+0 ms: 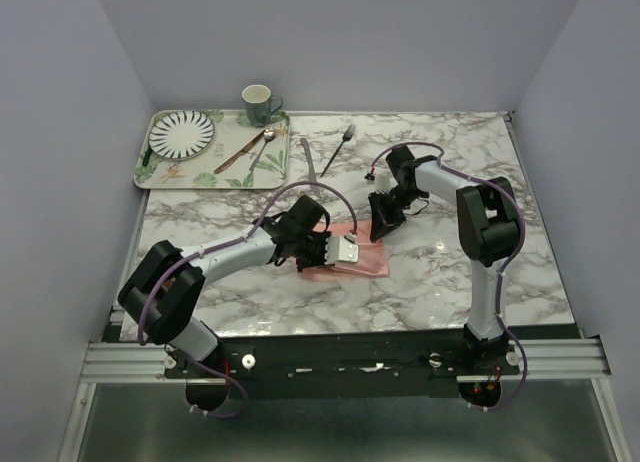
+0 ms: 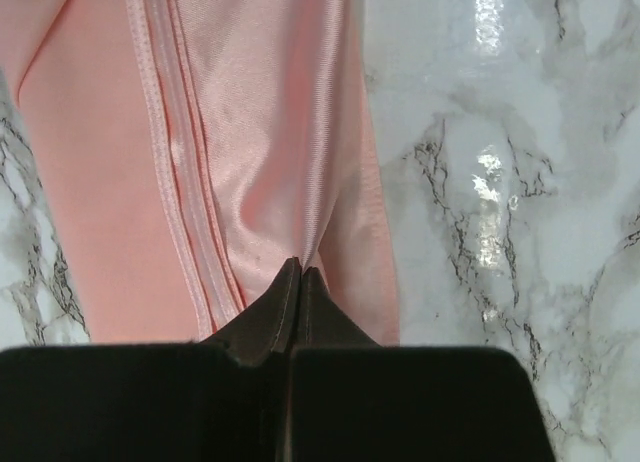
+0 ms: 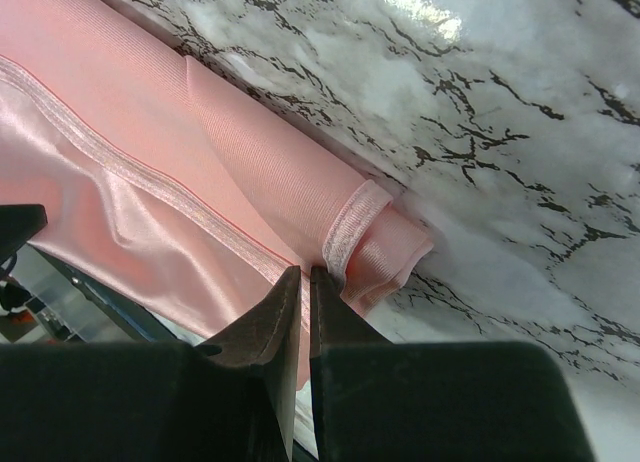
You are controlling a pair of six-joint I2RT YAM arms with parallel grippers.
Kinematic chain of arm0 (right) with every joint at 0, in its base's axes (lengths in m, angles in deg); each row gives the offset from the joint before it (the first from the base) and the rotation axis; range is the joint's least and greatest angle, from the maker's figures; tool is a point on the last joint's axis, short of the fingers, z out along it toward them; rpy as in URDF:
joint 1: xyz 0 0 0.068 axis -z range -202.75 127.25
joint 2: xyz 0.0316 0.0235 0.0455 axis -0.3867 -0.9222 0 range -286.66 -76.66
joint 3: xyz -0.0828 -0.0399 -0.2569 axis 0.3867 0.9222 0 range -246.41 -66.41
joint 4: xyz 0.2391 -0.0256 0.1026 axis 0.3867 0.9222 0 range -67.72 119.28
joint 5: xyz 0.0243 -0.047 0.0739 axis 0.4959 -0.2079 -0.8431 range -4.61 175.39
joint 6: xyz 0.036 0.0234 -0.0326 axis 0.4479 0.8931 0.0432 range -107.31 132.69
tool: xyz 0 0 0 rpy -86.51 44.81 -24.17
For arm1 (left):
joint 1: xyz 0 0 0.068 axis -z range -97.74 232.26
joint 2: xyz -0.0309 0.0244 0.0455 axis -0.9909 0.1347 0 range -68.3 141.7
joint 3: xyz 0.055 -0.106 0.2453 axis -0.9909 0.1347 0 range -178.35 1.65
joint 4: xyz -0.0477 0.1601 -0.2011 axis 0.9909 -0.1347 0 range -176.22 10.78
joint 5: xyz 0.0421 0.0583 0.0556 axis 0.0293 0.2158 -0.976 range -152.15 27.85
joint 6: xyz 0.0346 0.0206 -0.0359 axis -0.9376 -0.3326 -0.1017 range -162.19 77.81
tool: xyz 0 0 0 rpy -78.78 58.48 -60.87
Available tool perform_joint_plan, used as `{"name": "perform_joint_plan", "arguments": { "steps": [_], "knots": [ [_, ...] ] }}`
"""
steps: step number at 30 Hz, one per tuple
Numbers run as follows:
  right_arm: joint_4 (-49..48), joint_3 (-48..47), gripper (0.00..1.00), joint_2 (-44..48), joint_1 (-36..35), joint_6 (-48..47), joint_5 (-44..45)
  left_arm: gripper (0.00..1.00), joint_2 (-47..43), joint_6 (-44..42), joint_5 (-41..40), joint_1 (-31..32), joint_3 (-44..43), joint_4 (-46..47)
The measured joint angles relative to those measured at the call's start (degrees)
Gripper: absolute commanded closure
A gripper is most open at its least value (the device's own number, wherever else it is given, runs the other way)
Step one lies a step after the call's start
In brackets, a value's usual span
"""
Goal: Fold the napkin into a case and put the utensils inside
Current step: Fold the 2/3-rectangle-folded napkin at the center of the board.
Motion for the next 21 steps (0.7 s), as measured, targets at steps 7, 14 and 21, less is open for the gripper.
{"name": "perform_joint_plan", "arguments": {
  "steps": [7, 14, 21],
  "knots": [
    [0.1, -0.1, 0.84, 0.0, 0.0, -0.4, 0.1, 0.52, 1.9, -0.9, 2.4, -1.6, -0.9, -2.6],
    [0.1, -0.1, 0.84, 0.0, -0.1, -0.6, 0.1, 0.44, -1.2, -2.3, -1.0, 1.7, 6.8, 0.0],
    [0.2, -0.1, 0.84, 0.0, -0.1, -0.6, 0.1, 0.53, -2.1, -2.8, -5.6, 3.9, 8.2, 4.4]
  ]
}}
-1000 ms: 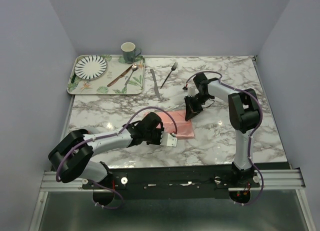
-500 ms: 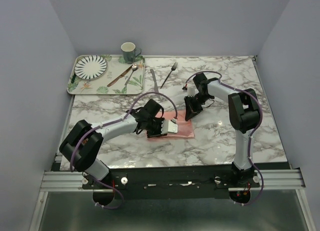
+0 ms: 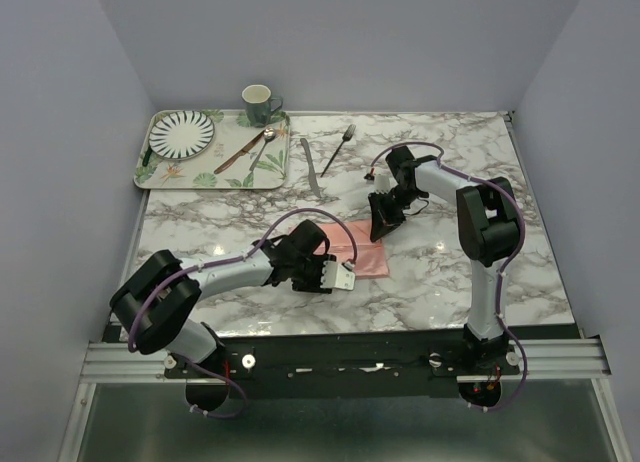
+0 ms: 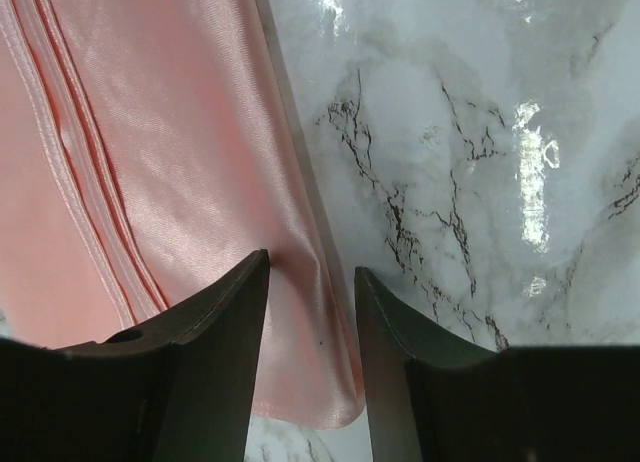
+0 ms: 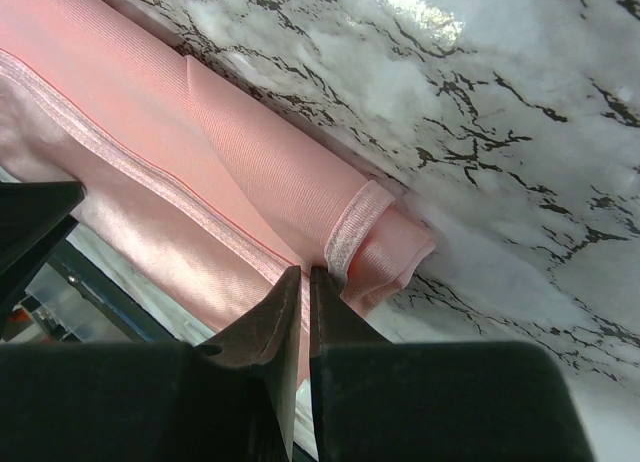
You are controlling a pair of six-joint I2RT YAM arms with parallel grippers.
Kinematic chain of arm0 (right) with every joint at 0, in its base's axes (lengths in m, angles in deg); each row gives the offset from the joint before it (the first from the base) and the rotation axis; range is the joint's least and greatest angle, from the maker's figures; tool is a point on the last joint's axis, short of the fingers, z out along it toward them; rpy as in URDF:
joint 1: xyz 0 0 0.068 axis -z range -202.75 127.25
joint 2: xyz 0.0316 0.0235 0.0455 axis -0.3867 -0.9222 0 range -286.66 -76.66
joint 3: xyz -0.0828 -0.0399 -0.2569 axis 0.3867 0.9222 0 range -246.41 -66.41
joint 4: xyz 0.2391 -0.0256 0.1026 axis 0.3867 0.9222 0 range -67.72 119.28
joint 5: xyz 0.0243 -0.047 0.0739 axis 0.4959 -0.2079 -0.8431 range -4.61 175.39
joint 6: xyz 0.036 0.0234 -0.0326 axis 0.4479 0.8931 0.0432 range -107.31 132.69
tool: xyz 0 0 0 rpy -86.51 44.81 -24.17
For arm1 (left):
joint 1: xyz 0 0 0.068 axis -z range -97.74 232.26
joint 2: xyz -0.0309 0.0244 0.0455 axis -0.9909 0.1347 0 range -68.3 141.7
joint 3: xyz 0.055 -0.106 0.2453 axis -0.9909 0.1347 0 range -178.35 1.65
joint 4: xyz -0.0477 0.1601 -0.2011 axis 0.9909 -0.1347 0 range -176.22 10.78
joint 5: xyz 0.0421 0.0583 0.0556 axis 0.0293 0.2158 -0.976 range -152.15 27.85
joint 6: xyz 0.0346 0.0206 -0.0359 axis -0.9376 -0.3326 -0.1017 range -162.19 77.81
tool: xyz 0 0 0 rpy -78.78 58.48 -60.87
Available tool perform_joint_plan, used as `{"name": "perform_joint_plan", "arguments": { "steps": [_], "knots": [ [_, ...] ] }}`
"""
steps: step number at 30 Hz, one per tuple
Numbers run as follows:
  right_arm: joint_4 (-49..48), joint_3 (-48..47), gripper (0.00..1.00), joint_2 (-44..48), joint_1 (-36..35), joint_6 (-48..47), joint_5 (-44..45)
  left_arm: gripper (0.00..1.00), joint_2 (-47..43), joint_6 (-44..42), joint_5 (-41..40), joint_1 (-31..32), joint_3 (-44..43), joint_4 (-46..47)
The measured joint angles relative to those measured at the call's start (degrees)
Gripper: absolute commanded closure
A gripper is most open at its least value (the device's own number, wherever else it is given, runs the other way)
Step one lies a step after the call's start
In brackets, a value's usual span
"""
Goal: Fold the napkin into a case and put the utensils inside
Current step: Fold the 2/3-rectangle-folded napkin at the center of the board.
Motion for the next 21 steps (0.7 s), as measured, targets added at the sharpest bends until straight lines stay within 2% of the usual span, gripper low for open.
{"name": "perform_joint_plan", "arguments": {
  "steps": [2, 3, 5, 6, 9, 15, 21],
  "knots": [
    [0.0, 0.0, 0.84, 0.0, 0.0, 0.0, 0.0, 0.61, 0.3, 0.0, -1.0, 0.3, 0.0, 1.0],
    [0.0, 0.0, 0.84, 0.0, 0.0, 0.0, 0.0, 0.69, 0.6, -0.2, -1.3, 0.3, 0.0, 1.4],
    [0.0, 0.0, 0.84, 0.0, 0.0, 0.0, 0.0, 0.77, 1.0, -0.3, -1.7, 0.4, -0.1, 2.0],
    [0.0, 0.0, 0.84, 0.0, 0.0, 0.0, 0.1, 0.85, 1.4, -0.6, -1.7, 0.4, -0.2, 2.1],
    [0.0, 0.0, 0.84, 0.0, 0.0, 0.0, 0.2, 1.0, 2.1, -1.0, -1.7, 0.4, -0.9, 1.7],
    [0.1, 0.0, 0.84, 0.0, 0.0, -0.3, 0.2, 1.0, 3.4, -1.1, 0.5, -0.4, -3.8, -2.8],
    [0.1, -0.1, 0.85, 0.0, 0.0, -0.6, 0.2, 1.0, 8.2, 0.7, 9.0, -6.3, -14.7, -13.7]
  ]
}}
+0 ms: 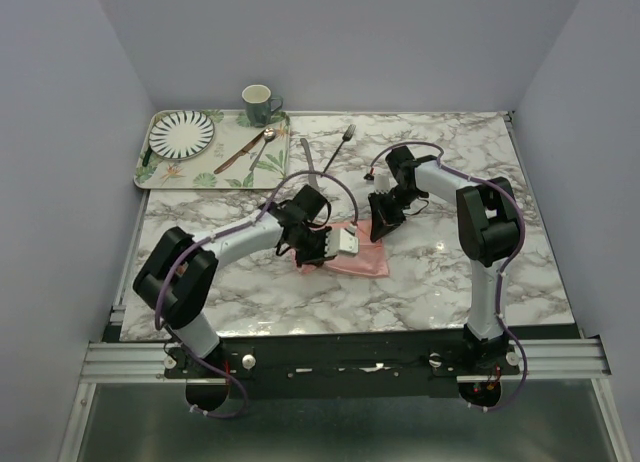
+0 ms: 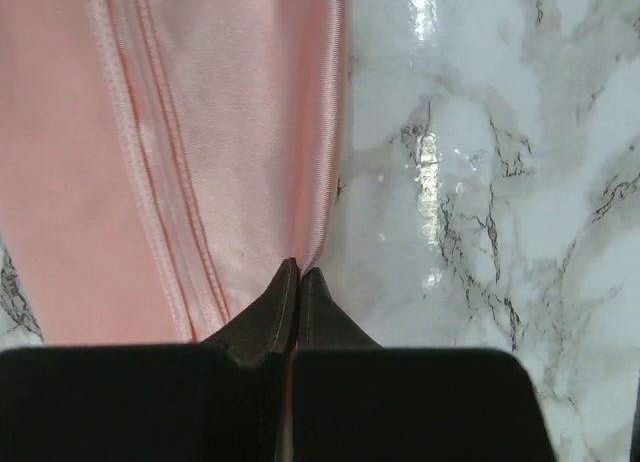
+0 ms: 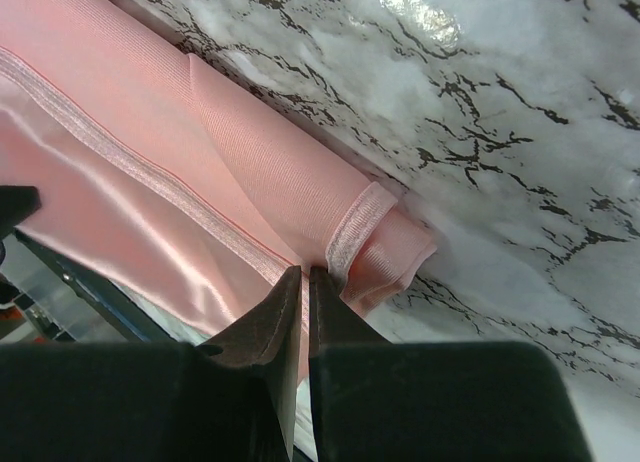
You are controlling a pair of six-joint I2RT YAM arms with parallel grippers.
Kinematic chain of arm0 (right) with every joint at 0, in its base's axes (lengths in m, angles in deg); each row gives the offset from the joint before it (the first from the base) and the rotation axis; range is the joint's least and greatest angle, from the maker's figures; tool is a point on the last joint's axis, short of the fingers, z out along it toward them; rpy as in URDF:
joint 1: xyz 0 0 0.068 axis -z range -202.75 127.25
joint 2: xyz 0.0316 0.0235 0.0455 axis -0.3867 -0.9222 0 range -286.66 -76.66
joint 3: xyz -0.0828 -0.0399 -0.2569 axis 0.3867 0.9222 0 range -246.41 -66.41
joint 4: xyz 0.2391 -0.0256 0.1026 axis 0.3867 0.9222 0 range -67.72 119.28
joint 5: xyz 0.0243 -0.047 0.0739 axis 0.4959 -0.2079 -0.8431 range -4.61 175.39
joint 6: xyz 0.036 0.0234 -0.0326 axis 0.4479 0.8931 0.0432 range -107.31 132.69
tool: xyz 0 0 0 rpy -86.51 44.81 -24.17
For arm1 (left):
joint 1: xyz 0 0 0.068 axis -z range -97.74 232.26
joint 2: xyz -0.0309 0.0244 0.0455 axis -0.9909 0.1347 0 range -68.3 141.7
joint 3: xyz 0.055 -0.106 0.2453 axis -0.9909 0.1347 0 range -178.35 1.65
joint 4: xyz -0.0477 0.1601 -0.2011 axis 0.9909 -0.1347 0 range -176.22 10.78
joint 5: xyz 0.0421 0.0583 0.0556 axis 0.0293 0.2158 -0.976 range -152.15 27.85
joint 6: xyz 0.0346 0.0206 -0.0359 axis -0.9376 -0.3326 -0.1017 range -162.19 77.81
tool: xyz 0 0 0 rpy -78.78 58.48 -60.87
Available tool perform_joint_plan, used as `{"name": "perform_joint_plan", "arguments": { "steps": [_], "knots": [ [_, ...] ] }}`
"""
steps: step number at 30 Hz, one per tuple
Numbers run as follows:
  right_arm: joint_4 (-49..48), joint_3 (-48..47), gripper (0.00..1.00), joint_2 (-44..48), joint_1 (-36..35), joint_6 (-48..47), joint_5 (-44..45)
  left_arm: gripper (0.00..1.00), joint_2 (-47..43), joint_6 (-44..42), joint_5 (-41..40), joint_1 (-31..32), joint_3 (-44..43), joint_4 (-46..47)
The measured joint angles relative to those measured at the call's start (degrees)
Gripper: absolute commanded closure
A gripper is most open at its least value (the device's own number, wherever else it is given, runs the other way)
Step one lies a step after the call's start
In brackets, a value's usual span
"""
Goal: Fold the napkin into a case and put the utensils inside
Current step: Fold the 2/3-rectangle-folded napkin at the center of the board.
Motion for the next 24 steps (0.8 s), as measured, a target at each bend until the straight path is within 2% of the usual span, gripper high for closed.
{"name": "perform_joint_plan", "arguments": {
  "steps": [9, 20, 24],
  "knots": [
    [0.3, -0.3, 0.84, 0.0, -0.2, -1.3, 0.0, 1.0, 12.6, 3.9, 13.6, -9.4, -19.2, -14.0],
    [0.8, -0.8, 0.84, 0.0, -0.3, -2.5, 0.7, 1.0, 24.5, 14.7, 23.7, -18.0, -30.5, -18.8],
    [1.3, -1.4, 0.84, -0.3, -0.3, -3.0, 1.2, 1.0, 27.2, 18.8, 25.0, -20.4, -31.5, -18.3]
  ]
}}
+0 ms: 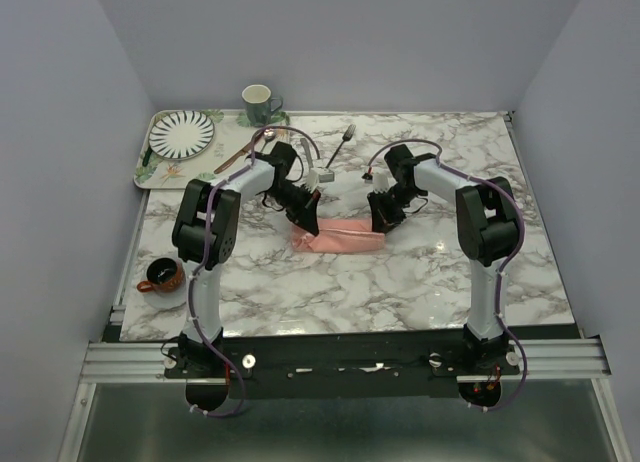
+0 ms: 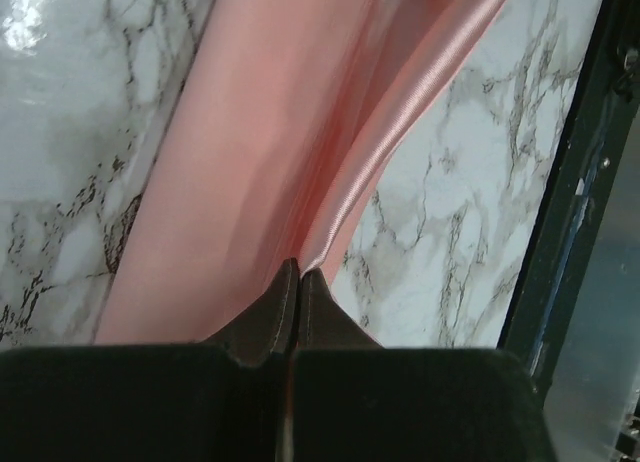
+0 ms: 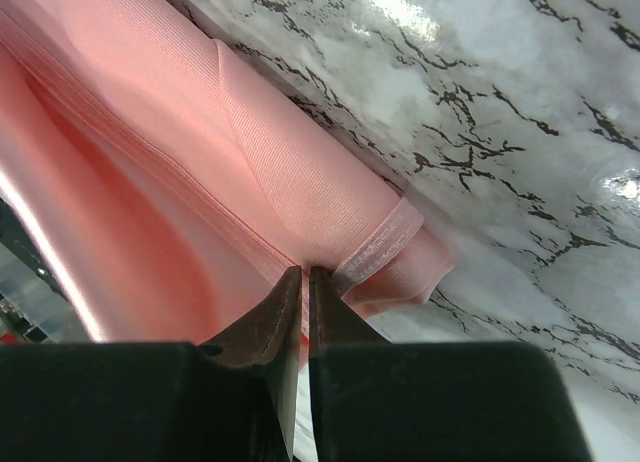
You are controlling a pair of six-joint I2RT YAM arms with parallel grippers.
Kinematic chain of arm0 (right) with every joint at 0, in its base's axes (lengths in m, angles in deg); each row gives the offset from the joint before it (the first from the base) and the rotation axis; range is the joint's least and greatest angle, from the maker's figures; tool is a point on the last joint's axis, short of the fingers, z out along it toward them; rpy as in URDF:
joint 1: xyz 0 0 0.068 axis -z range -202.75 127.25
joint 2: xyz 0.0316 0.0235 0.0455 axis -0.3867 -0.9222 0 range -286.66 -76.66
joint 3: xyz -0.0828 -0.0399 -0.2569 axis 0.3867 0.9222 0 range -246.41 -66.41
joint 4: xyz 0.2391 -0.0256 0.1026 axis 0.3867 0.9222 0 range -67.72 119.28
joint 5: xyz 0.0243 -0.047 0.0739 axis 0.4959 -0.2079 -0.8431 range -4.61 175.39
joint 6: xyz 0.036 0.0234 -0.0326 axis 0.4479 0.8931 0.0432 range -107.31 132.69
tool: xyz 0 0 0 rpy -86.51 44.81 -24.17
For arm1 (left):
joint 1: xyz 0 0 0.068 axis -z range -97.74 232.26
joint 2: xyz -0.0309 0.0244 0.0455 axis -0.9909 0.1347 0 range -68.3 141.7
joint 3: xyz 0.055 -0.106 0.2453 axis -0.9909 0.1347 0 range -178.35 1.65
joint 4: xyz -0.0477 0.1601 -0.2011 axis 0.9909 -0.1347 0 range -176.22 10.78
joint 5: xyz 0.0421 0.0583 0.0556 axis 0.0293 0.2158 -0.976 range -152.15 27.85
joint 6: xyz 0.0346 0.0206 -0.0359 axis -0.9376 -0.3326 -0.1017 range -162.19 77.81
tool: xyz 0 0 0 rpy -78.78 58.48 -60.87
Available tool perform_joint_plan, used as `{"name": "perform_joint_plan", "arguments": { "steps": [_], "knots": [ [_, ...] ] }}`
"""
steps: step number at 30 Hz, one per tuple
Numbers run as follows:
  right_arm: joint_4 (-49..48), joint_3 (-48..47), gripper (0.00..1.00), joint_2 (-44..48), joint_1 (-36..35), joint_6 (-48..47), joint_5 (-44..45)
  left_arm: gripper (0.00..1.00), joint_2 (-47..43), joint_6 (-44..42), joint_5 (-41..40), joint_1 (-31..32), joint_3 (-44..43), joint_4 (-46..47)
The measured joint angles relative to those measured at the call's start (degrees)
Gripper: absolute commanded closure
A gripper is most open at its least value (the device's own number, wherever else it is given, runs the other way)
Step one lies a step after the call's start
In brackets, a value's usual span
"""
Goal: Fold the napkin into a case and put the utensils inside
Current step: Fold the 2/3-rectangle-folded napkin at the center of the board.
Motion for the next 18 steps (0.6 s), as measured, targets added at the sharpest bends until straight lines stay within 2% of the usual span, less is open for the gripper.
{"name": "perform_joint_plan", "arguments": {
  "steps": [10, 18],
  "knots": [
    [0.7, -1.2, 0.84, -0.7, 0.0, -0.9, 0.1, 1.0, 5.7, 11.2, 1.0, -3.8, -0.2, 3.3],
    [1.3, -1.9, 0.84, -1.1, -0.7, -2.9, 0.1, 1.0, 6.1, 12.8, 1.1, -3.5, -0.6, 3.5]
  ]
}}
